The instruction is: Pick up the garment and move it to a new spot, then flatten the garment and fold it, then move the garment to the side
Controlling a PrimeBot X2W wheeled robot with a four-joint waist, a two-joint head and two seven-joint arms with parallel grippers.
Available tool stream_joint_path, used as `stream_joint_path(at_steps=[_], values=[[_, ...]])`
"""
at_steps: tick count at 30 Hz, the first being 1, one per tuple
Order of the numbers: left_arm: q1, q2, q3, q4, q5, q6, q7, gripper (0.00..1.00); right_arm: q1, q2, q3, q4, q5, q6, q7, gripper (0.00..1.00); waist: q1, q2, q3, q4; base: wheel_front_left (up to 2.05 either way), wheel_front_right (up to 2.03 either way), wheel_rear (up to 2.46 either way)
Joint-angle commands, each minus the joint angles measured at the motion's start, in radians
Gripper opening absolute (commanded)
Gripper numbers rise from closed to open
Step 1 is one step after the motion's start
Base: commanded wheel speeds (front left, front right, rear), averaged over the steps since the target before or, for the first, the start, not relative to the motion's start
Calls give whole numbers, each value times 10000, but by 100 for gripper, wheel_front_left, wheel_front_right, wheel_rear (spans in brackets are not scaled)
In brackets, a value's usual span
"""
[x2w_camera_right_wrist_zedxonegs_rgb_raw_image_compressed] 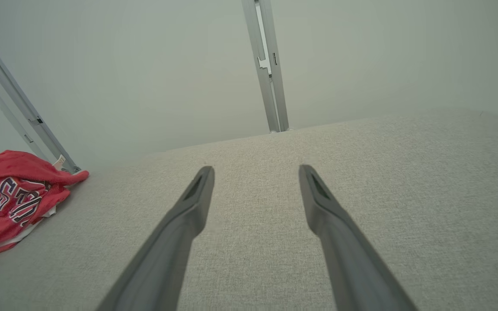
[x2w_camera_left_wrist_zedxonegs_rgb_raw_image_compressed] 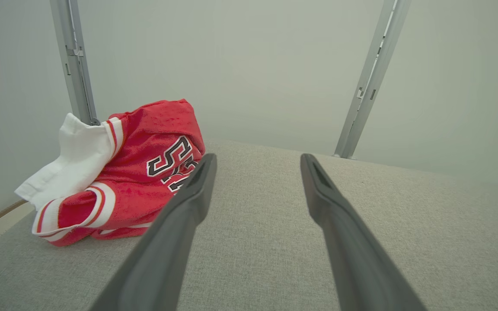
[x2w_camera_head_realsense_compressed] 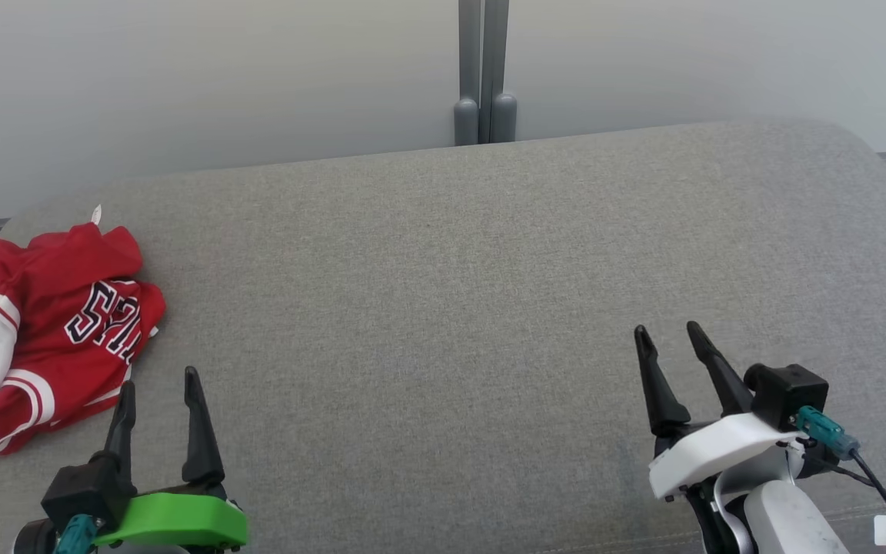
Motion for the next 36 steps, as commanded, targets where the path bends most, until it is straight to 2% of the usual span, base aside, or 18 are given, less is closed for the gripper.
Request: stream_joint_path(at_steps=[1, 7, 25, 32, 36], values=[[107, 113, -80, 0, 203, -161, -104, 100, 37, -49, 133, 48, -25, 6, -109, 100, -1, 0, -30, -1, 0, 0, 0], [188, 213, -196, 124, 672, -365, -224, 100, -17, -59, 270, 212, -405, 5, -246, 100, -1, 0, -87, -30, 0, 0, 0], [390, 239, -166, -6, 1787, -161, -506, 100, 51, -69, 246, 181, -1093, 6, -468, 100, -1, 0, -194, -56, 0, 0, 0], [391, 230, -134, 6, 1609, -259, -473, 100, 85, -67, 290, 239, -290, 6, -422, 100, -1, 0, -178, -59, 0, 0, 0], [416, 242, -102, -18, 1611, -232, -473, 100, 36, -68, 292, 268, -270, 6, -435, 100, -1, 0, -152, -79, 0, 0, 0]])
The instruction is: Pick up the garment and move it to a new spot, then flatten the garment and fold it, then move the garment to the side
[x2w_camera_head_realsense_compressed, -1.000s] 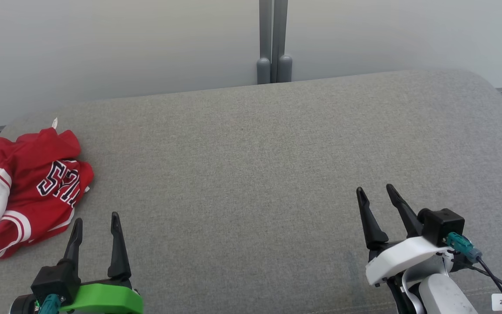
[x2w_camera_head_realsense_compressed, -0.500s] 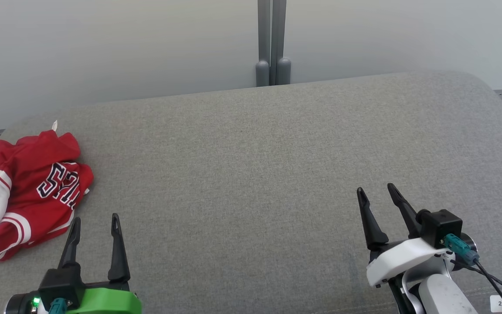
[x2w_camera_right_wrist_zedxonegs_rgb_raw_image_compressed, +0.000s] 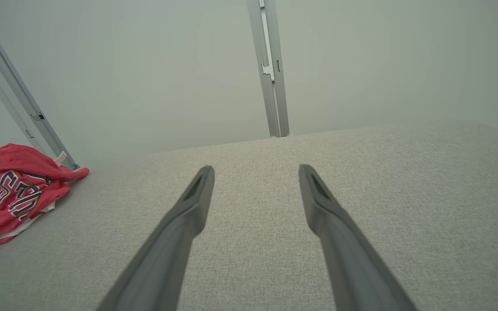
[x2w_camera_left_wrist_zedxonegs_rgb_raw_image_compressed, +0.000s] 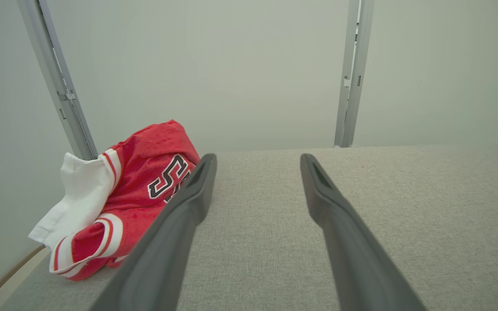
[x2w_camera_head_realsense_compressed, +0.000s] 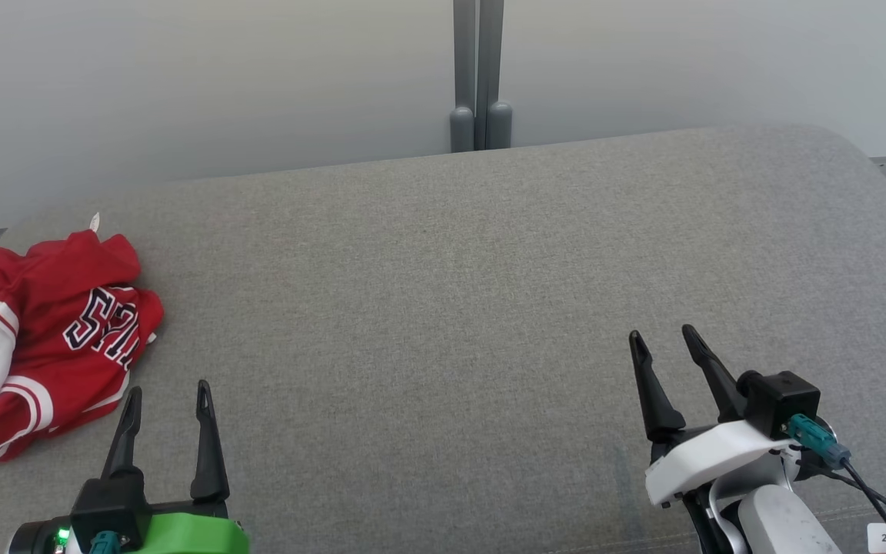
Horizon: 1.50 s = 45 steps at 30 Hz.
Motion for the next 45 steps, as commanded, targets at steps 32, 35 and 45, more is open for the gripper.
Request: stream_joint_path(at_steps=[32, 35, 45], values=[[68, 248, 141, 185, 18, 244, -1, 100, 148, -48, 111, 243, 131, 4, -81, 100, 0, 0, -24, 1080, 0, 0, 0], [91, 282, 163, 218, -17, 273, -1, 100, 181, -46, 146, 269, 155, 4, -87, 100, 0, 0, -52, 1372, 0, 0, 0], [245, 359, 136, 225, -69, 384, 57, 100, 297, -46, 326, 376, 237, 4, -98, 100, 0, 0, -167, 2386, 0, 0, 0]])
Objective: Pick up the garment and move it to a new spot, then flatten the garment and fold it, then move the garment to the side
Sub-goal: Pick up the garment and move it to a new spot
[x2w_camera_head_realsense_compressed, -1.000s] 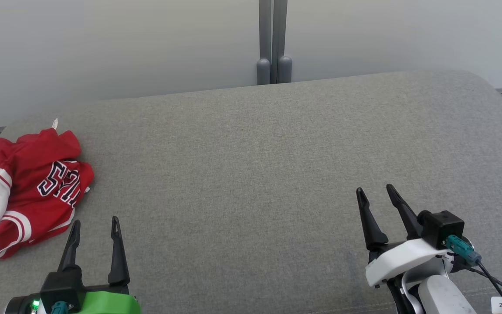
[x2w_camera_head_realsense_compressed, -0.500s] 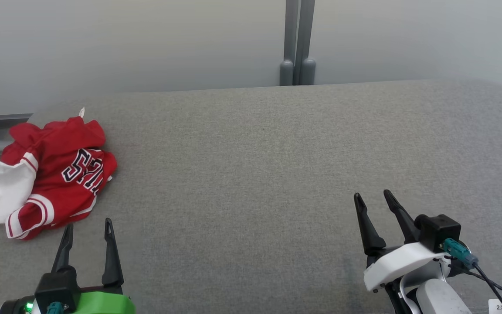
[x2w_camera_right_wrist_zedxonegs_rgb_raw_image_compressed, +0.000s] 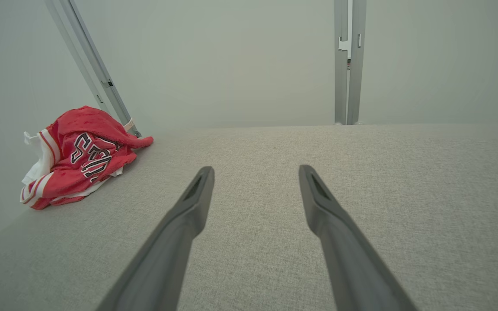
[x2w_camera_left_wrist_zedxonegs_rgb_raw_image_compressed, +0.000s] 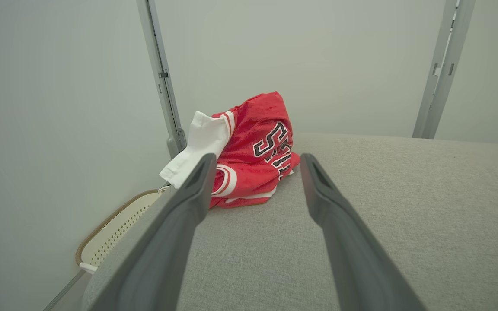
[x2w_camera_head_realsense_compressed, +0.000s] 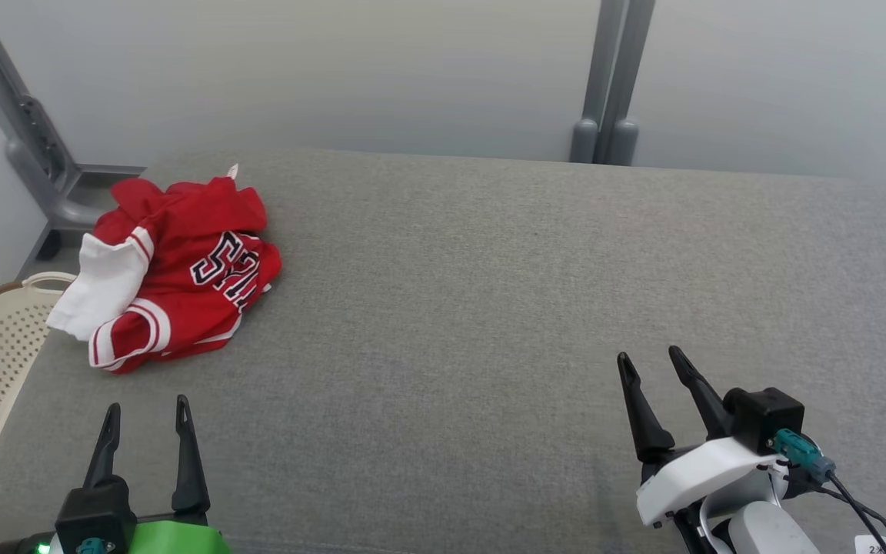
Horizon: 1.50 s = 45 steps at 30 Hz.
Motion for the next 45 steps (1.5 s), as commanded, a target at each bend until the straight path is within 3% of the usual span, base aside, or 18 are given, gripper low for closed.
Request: stream_joint_path(at_steps=[1, 13, 26, 34, 45], values=[[102, 83, 50, -11, -64, 37, 17, 100, 167, -41, 39, 33, 47, 4, -45, 100, 1, 0, -71, 429, 0, 0, 0], [279, 289, 107, -140, -110, 241, 171, 100, 199, -46, 322, 145, 157, 4, -82, 100, 1, 0, -245, 1724, 0, 0, 0], [270, 364, 15, -270, -127, 362, 300, 100, 275, -44, 732, 236, 325, 4, -120, 100, 1, 0, -359, 2503, 0, 0, 0], [345, 358, -21, -280, -237, 404, 316, 100, 213, -46, 799, 266, 277, 4, -127, 100, 1, 0, -374, 2668, 0, 0, 0], [-722, 503, -445, -321, -251, 21, 414, 100, 70, -46, 866, 303, 170, 3, -134, 100, 1, 0, -222, 2328, 0, 0, 0]])
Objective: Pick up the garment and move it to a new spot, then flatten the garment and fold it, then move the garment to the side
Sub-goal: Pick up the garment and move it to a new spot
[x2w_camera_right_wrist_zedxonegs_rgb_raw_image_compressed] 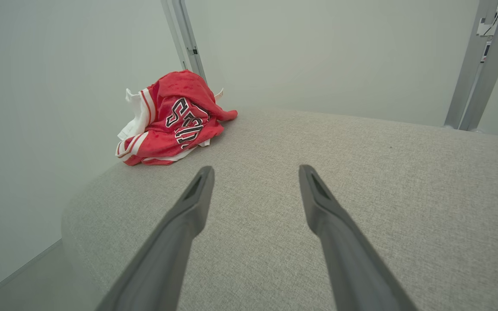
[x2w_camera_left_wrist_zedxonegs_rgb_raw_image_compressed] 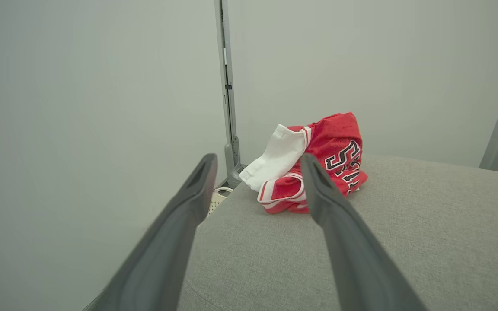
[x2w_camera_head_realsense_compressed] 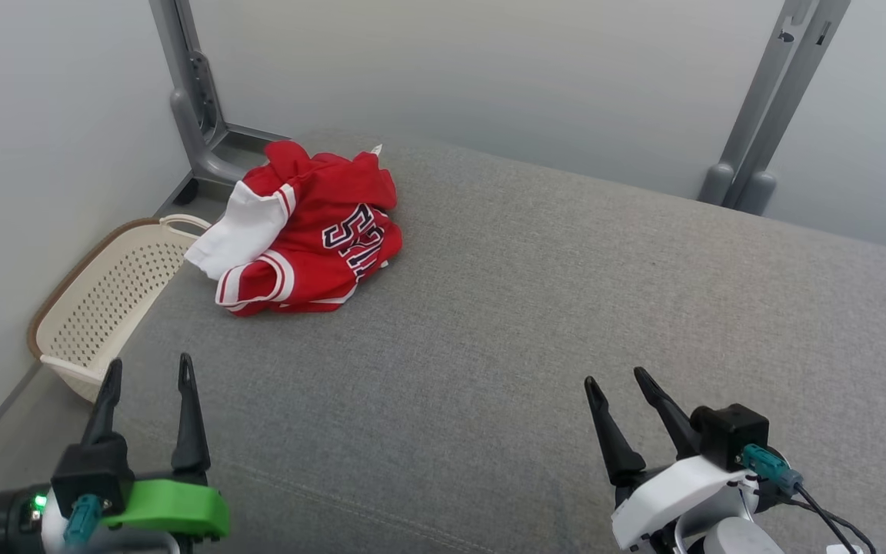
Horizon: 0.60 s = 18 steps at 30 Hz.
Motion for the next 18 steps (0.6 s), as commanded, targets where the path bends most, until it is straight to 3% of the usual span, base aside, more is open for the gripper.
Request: stream_joint_path(at_steps=[1, 18], values=[[-454, 128, -27, -82, 2, -97, 52, 100, -109, -49, 28, 20, -78, 1, -36, 100, 0, 0, 105, -171, 0, 0, 0], [-3957, 1033, 157, 1373, -404, -851, 157, 100, -873, -49, 109, -444, -453, 1, 196, 100, 0, 0, 1349, -2011, 0, 0, 0]])
